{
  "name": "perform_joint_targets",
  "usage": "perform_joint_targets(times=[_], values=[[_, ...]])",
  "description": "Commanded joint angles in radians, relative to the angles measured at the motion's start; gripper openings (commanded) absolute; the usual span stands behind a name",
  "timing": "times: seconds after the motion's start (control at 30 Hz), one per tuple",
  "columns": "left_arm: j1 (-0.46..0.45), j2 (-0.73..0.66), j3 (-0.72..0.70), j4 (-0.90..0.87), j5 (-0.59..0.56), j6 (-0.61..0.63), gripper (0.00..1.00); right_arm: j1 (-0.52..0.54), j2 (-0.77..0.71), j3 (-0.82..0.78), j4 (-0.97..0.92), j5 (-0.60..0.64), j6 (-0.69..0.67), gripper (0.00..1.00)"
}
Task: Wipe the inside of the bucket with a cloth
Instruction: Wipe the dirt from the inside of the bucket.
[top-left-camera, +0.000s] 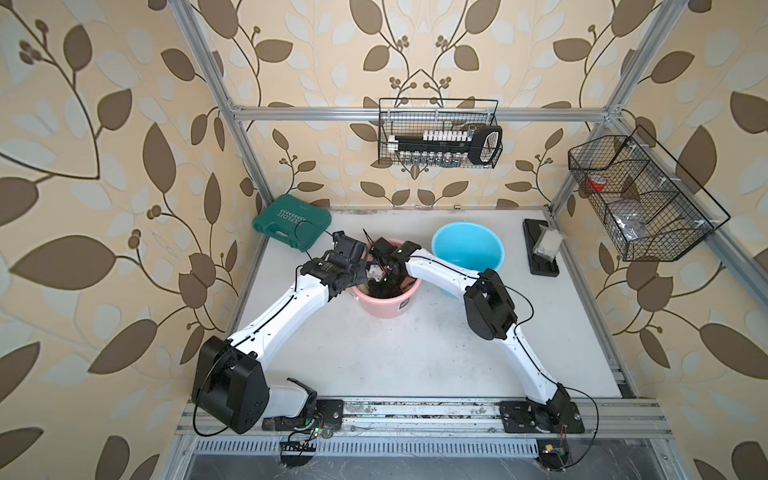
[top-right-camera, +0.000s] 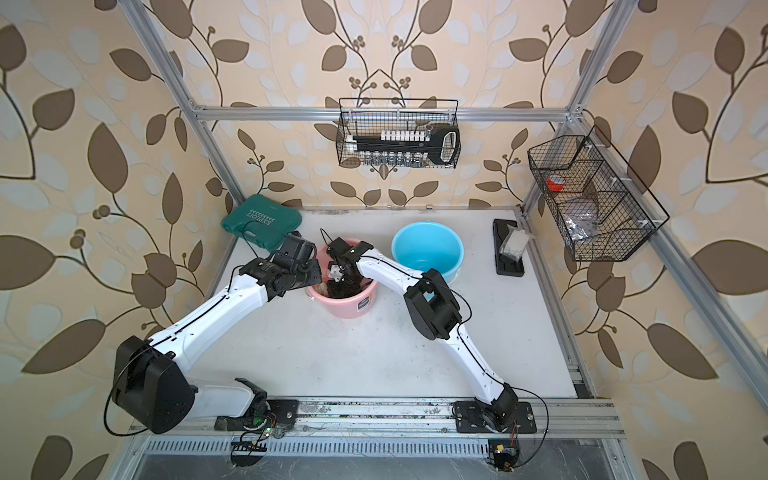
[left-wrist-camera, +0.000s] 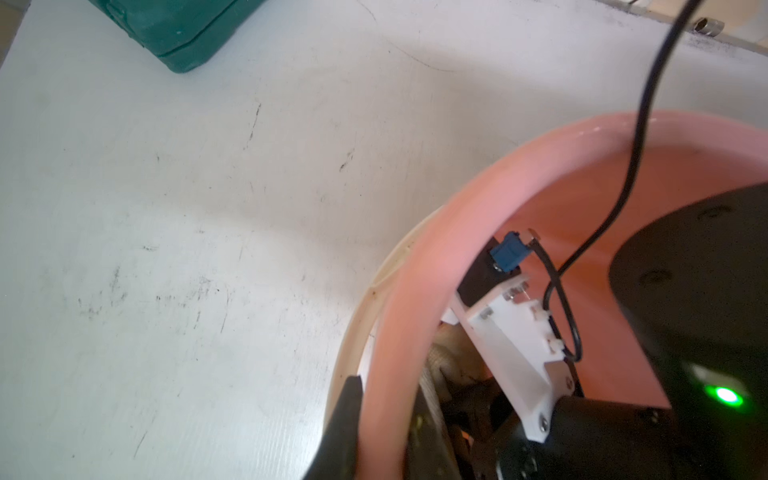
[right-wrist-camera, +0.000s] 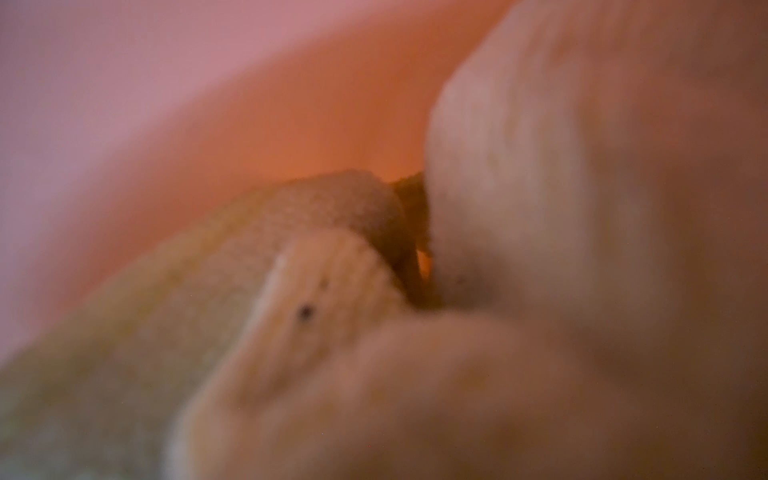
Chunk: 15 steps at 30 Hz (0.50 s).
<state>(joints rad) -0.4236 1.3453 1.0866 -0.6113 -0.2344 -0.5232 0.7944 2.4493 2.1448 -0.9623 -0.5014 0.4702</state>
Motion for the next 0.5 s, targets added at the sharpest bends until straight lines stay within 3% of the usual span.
perform_joint_targets(times=[0.0, 0.3, 0.47], values=[[-0.038, 0.018, 0.010, -0.022, 0.167, 0.060, 0.00, 0.026, 0.004, -0.006, 0.088, -0.052, -0.011, 0.00], [-0.036, 0.006, -0.006, -0.021, 0.169, 0.072, 0.00, 0.020, -0.027, 0.004, 0.138, 0.026, 0.045, 0.00], [-0.037, -0.048, -0.073, 0.042, 0.155, 0.064, 0.00, 0.037, 0.026, 0.108, 0.162, -0.077, 0.107, 0.00]])
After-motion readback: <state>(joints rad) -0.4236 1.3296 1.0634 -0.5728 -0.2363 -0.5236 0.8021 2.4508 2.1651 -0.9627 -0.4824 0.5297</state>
